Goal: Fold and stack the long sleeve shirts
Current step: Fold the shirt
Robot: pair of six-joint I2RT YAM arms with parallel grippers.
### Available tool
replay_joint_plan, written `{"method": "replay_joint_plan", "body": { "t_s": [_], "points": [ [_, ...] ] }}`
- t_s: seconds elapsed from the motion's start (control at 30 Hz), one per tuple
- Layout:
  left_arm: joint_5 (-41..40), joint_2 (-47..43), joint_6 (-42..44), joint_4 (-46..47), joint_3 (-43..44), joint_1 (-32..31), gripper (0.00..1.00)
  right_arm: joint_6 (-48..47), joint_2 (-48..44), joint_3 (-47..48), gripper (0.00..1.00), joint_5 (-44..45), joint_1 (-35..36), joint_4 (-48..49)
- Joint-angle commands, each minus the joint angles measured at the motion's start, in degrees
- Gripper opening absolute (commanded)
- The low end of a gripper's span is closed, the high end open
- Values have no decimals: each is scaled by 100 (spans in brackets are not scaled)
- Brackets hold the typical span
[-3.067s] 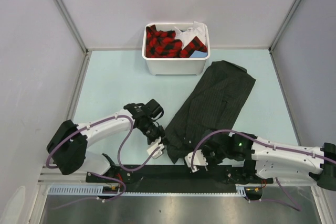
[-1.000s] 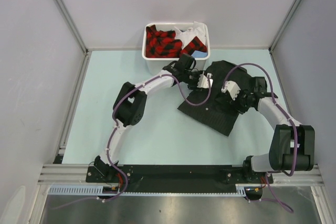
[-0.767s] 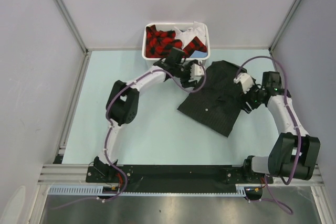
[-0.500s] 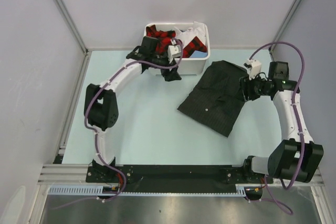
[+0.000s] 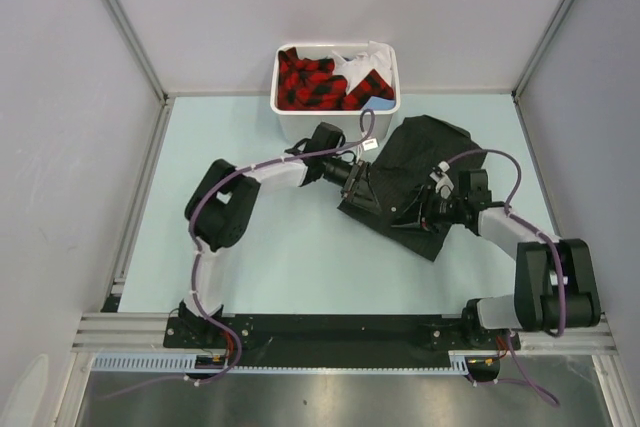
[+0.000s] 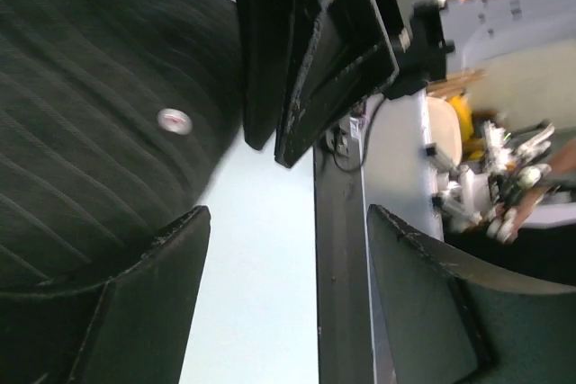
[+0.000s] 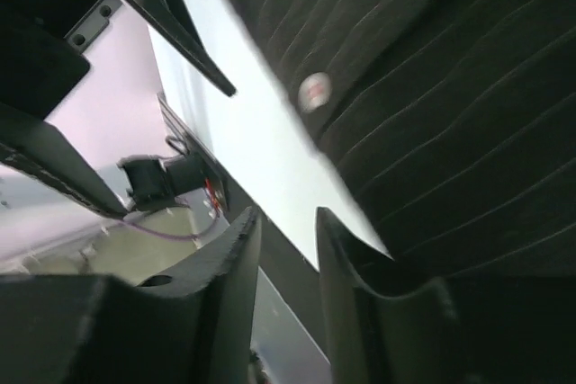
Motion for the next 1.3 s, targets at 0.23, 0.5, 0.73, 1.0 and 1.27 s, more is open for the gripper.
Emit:
{"method": "replay_joint_plan", "body": {
  "t_s": [0.23,0.5,0.73,1.0,1.27],
  "points": [
    [-704,1284,-2275,2144,-587,630,71,1316,1555,-1168,28,426,-673,1696],
    [-696,590,-1080,1372,-1036,780,71,113,442,-520,30,347,-1357,-483],
    [-344,-167,-270,852,-546,508,73,-365,-52,255,29,180,-1396,-882],
    [-765,964,-1718,1852,290,147,72,-178,658,-105,27,479,-1015,288],
    [-2391,1635,-2861,2045,81,428,72,-1750,1617,658,27,822,-1456,-622]
  ]
}}
